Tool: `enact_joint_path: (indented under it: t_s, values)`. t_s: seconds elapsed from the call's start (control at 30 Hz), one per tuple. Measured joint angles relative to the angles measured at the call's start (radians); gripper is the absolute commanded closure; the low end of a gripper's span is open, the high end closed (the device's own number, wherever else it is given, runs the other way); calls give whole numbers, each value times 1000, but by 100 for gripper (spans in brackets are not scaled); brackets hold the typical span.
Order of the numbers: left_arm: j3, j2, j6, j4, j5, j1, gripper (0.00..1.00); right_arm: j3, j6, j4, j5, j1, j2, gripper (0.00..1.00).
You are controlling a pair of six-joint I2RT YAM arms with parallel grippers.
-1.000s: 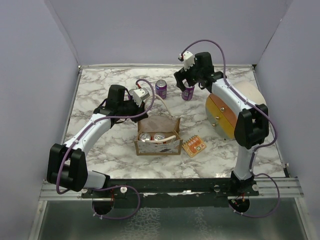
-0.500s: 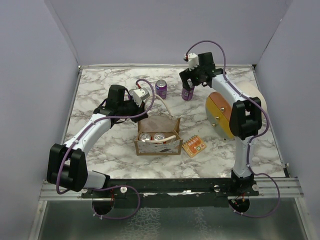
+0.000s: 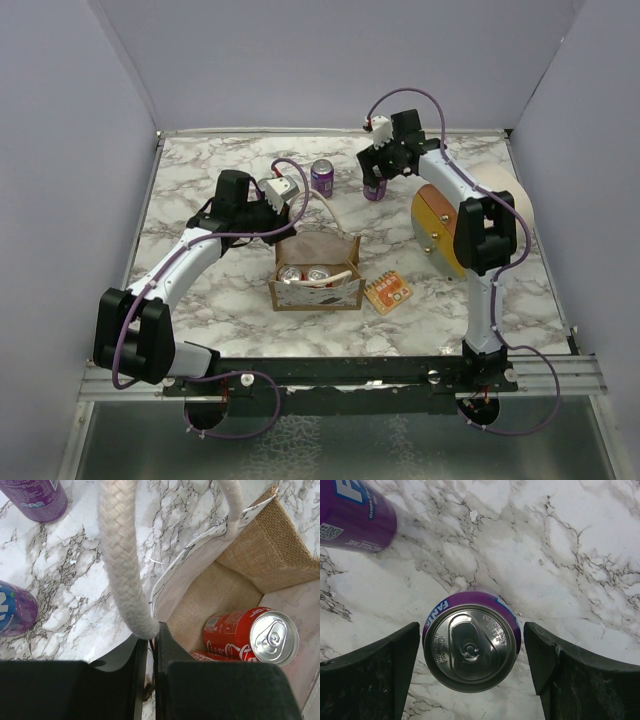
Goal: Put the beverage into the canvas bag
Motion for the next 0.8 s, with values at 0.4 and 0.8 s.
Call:
enact_joint_path:
  t_s: [0.4, 0.8]
  values:
    - [-7, -8, -1, 6, 0, 0, 90, 13, 0, -27, -39, 0, 3, 56]
    - [6, -16, 23, -27, -3, 0, 42, -23, -27, -98, -144, 0, -161, 74]
